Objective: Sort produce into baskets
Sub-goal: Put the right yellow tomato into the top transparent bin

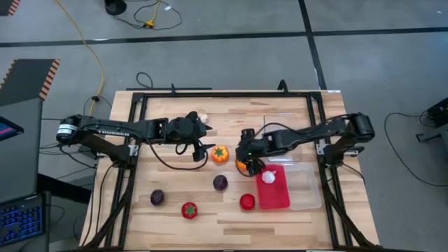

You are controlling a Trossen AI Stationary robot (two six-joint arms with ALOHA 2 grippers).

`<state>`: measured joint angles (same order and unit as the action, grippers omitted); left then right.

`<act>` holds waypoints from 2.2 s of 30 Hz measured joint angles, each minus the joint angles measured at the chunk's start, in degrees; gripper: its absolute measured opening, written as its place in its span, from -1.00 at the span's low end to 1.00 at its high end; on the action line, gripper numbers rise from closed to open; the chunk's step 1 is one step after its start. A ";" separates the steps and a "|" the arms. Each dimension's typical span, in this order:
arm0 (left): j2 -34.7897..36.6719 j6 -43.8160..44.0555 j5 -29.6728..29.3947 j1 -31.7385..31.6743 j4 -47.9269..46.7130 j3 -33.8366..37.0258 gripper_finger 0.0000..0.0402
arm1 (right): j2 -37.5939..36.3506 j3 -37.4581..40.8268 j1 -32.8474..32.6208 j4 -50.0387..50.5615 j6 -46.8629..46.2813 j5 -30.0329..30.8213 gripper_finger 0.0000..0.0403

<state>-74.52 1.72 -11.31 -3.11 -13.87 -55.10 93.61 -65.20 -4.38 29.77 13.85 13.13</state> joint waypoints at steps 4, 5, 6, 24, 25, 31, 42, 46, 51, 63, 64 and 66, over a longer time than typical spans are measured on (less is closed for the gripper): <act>0.00 0.00 0.00 0.00 0.00 -0.01 0.58 | 5.32 -6.39 1.22 9.16 0.19 -2.64 0.90; 0.00 0.00 0.00 0.00 0.00 -0.01 0.58 | 6.62 -8.20 1.46 11.77 0.17 -3.12 0.90; 0.00 0.01 0.00 0.00 0.00 -0.01 0.58 | 8.09 -10.06 1.67 14.40 0.17 -3.21 0.90; -0.02 0.24 0.57 0.04 -1.27 -0.05 0.58 | 17.43 -24.67 3.04 31.79 -0.43 -10.85 0.89; -0.02 0.24 0.59 0.04 -1.29 -0.05 0.58 | 17.43 -24.67 3.04 31.67 -0.48 -10.85 0.89; -0.02 0.24 2.23 0.04 -1.40 -0.05 0.58 | 18.11 -24.13 3.00 31.04 -1.79 -11.64 0.89; -0.02 0.24 3.48 0.04 -1.84 -0.05 0.58 | 20.03 -21.30 3.04 27.21 -1.85 -11.72 0.89; -0.04 0.23 3.44 0.04 -1.84 -0.05 0.58 | 20.06 -21.30 3.04 25.84 -1.84 -11.70 0.89; -0.04 0.22 3.43 0.04 -1.81 -0.05 0.58 | 20.28 -21.30 3.04 26.15 -1.86 -11.70 0.89; 2.98 -1.09 3.16 0.00 -2.46 -0.07 0.58 | 21.56 -21.47 3.04 26.78 -7.65 -11.63 0.72; 3.47 -1.09 3.08 0.00 -2.67 -0.05 0.58 | 21.63 -21.47 3.04 26.66 -7.74 -11.63 0.68; 5.03 -1.52 3.04 0.00 -2.78 -0.07 0.58 | 21.67 -21.46 3.04 26.62 -7.82 -11.61 0.61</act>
<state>-69.49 0.20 -8.27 -3.11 -16.65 -55.18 115.28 -86.66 -1.34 56.39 6.02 1.52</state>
